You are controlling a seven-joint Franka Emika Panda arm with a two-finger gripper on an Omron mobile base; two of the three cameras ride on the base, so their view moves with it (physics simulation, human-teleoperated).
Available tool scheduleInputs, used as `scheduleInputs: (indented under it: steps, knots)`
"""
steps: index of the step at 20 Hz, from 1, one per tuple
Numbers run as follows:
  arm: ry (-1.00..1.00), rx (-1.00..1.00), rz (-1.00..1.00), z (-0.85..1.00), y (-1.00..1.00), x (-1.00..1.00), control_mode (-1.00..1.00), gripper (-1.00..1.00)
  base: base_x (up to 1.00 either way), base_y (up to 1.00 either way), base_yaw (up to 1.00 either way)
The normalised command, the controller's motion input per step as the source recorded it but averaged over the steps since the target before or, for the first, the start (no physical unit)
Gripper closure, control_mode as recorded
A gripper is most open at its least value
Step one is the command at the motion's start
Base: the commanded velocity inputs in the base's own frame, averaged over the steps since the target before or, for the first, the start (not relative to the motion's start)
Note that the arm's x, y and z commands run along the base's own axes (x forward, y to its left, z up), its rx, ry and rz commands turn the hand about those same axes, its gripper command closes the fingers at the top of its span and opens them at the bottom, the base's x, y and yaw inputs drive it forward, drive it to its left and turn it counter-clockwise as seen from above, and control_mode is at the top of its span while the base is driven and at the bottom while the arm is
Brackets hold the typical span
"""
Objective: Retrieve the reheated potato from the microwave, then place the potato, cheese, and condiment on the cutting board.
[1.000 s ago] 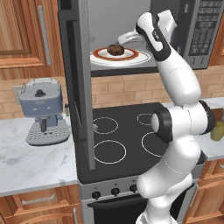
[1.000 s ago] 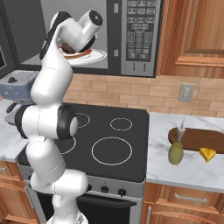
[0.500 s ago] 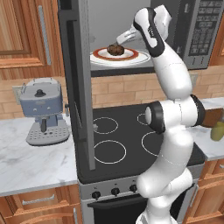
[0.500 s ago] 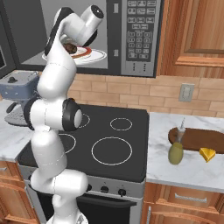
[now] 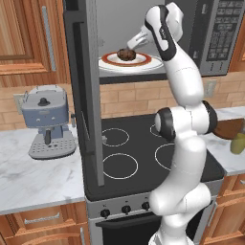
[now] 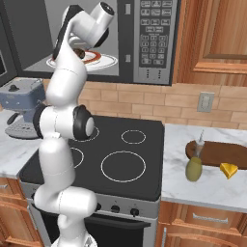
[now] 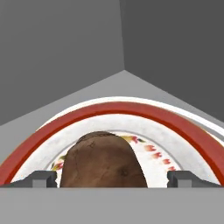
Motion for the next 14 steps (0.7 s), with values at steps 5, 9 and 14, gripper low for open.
scheduleInputs:
  steps: [5,9,14]
  knots:
    - [0.00,-0.03,0.04,-0.09,0.03,0.00,-1.00,-1.00,0.00,0.00,0.00]
    - [0.00,-0.05,0.01,-0.10,0.12,-0.06,-1.00,-1.00,0.00,0.00,0.00]
    - [-0.01,-0.07,0.00,-0.12,0.15,-0.15,-1.00,-1.00,0.00,0.00,0.00]
